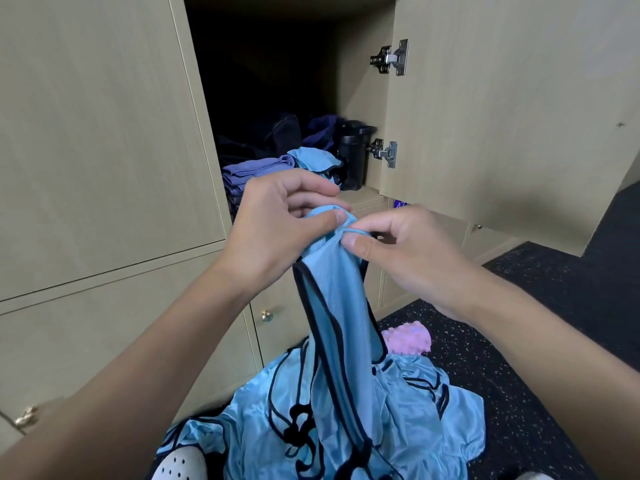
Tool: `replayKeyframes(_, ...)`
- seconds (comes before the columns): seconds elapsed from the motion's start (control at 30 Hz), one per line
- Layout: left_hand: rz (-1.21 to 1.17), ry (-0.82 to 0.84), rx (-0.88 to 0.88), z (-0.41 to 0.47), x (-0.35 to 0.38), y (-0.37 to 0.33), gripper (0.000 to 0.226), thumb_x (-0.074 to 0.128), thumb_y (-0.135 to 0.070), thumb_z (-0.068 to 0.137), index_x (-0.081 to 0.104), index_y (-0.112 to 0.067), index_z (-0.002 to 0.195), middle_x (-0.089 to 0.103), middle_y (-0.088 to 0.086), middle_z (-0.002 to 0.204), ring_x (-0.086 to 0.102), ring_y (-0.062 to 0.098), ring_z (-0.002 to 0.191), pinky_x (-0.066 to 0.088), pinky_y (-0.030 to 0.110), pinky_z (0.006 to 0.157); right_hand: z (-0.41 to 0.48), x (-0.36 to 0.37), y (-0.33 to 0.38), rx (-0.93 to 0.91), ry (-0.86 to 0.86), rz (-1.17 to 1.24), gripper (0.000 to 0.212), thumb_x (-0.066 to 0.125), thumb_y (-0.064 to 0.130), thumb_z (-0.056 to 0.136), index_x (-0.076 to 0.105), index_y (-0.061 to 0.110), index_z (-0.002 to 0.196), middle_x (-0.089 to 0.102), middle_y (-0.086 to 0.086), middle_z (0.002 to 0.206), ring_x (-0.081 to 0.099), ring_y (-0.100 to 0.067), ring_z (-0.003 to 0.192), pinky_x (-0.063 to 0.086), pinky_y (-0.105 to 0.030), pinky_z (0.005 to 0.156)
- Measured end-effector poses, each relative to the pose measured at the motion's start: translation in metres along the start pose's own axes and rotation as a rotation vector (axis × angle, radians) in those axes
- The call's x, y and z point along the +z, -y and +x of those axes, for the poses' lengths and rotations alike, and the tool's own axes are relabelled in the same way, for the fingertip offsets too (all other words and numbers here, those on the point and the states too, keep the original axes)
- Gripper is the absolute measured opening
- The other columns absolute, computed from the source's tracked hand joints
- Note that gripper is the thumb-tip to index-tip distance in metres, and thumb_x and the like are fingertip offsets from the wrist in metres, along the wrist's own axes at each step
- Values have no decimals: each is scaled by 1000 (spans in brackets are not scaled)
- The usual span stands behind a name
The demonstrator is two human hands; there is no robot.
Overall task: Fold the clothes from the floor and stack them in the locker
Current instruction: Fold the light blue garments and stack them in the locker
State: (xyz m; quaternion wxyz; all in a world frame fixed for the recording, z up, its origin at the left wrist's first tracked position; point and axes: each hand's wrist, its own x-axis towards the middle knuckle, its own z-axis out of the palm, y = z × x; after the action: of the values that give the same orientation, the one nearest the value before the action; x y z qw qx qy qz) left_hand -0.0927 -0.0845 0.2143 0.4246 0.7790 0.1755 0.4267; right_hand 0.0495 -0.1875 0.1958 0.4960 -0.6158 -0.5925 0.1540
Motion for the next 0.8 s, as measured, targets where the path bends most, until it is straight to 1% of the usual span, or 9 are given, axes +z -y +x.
replayKeyframes(0.1, 106, 50, 9, 3, -6, 1, 17, 74, 2, 85, 68, -13, 91, 74, 6, 102, 66, 14, 71, 58, 31, 76, 3, -2, -2, -16, -106, -52, 21, 63, 15, 95, 73, -1, 85, 65, -22, 78, 46, -11, 65, 37, -30, 64)
replayKeyframes(0.2, 250, 110, -25, 5, -10, 3, 27, 61, 1, 91, 70, -20, 76, 74, 10, 96, 64, 24, 76, 52, 37, 72, 5, -6, -3, -15, -182, -90, 26, 63, 16, 94, 68, -6, 82, 51, -7, 64, 37, -5, 56, 32, -26, 56)
replayKeyframes(0.3, 211, 171, -70, 3, -11, -1, 21, 63, -34, 86, 76, -19, 80, 68, 22, 91, 52, 21, 71, 44, 39, 67, 6, -10, -3, -25, -229, -104, 24, 65, 16, 93, 70, -1, 77, 48, 11, 54, 38, -3, 49, 31, -17, 51)
replayKeyframes(0.33, 192, 196, -73, 2, -11, -2, 31, 65, -50, 79, 76, -21, 83, 66, 24, 87, 51, 19, 70, 44, 41, 65, 6, -10, -3, -24, -237, -92, 21, 66, 15, 93, 72, 5, 75, 50, 15, 51, 40, -2, 47, 31, -13, 50)
replayKeyframes(0.4, 217, 216, -55, 1, -10, -2, 39, 74, -61, 70, 74, -25, 82, 62, 11, 71, 48, 12, 61, 41, 31, 58, 6, -11, -1, -27, -246, -76, 20, 67, 15, 92, 72, 16, 73, 57, 20, 51, 46, 0, 48, 33, -10, 50)
replayKeyframes(0.47, 261, 167, -20, 0, -7, 0, 25, 85, -42, 73, 72, -22, 78, 61, -6, 65, 48, 6, 54, 40, 20, 53, 6, -12, 1, -36, -250, -77, 17, 67, 18, 92, 74, 17, 77, 64, 11, 58, 48, 0, 51, 37, -13, 52)
replayKeyframes(0.57, 261, 41, 21, 2, -7, 0, 12, 79, -12, 81, 70, -14, 73, 59, -13, 57, 45, 2, 49, 37, 16, 49, 5, -14, 5, -53, -247, -92, 14, 69, 20, 91, 74, 16, 79, 67, -2, 65, 47, -2, 53, 38, -19, 53)
replayKeyframes(0.67, 86, -60, 77, 6, -15, -10, 14, 79, -14, 80, 72, -17, 69, 62, 1, 59, 48, 13, 55, 40, 25, 52, 5, -26, 20, -117, -261, -57, 12, 74, 22, 87, 73, 17, 77, 71, -15, 79, 55, -15, 64, 46, -34, 61)
replayKeyframes(0.8, -140, -157, 116, 8, -18, -21, 22, 75, -2, 83, 70, -21, 71, 64, -7, 61, 57, 11, 54, 49, 27, 55, 9, -39, 30, -179, -323, 0, 15, 80, 21, 80, 68, 16, 73, 70, -18, 82, 60, -29, 66, 53, -50, 67)
